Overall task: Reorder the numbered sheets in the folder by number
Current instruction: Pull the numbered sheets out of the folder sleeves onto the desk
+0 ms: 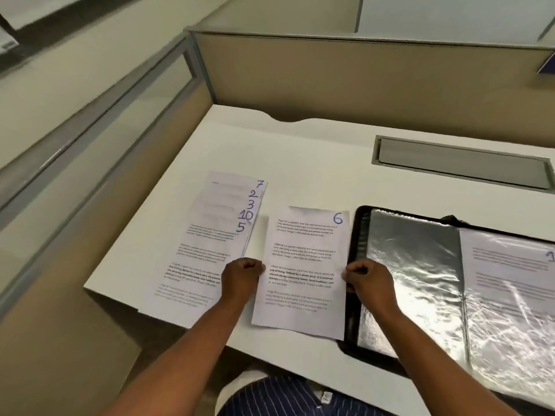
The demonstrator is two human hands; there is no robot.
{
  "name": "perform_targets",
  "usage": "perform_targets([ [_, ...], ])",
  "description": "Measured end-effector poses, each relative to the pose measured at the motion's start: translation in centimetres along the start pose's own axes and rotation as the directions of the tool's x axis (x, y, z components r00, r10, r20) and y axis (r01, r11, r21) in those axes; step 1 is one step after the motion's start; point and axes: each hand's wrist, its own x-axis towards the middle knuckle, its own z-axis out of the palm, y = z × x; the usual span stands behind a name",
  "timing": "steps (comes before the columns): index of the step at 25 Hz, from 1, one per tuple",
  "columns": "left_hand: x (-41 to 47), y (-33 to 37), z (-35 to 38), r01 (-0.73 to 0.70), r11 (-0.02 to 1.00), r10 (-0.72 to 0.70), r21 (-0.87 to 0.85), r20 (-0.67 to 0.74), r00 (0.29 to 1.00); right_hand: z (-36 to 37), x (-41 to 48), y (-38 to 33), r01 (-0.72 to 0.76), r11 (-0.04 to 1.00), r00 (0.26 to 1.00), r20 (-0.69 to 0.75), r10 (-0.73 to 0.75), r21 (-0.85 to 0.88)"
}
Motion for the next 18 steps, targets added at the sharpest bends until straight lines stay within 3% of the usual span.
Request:
perform_targets([
  [3,3.9,0.9,0.2,-0.035,0.998,0.035,0.052,0.0,0.999,2.4,3.1,-1.5,0.039,0.988,0.999,0.005,-0.038,-0.149],
  [7,8.0,2.5,0.2,-0.111,0.981,0.109,0.162,0.017,0.994,5.5,6.0,-2.5,0.009,0.979,0.999,-0.042,-0.017,-0.202],
  [10,9.2,2.9,0.2,-0.281,0.918,0.289,0.281,0.013,0.957,6.5,6.5,-2.9,0.0,0.961,0.992,-0.124,-0.036,-0.278],
  [12,9.1,2.2,0.2,-0.456,0.806,0.445,0.378,0.122,0.887,7.5,5.4,-2.6,0.093,0.918,0.974,-0.158,-0.165,-0.384],
  [14,9.1,1.2,0.6,-0.655,0.613,0.55,0.441,0.357,0.755,9.2,4.2,-1.4,0.243,0.813,0.939,-0.082,-0.334,-0.529],
  [16,9.6,0.1,1.5,-0.757,0.408,0.519,0.511,0.552,0.652,11.3,3.5,0.2,0.361,0.637,0.905,0.091,-0.415,-0.681],
  [18,10.2,-0.8,1.9,-0.766,0.322,0.442,0.557,0.627,0.642,12.8,3.5,1.6,0.41,0.517,0.89,0.205,-0.408,-0.752],
])
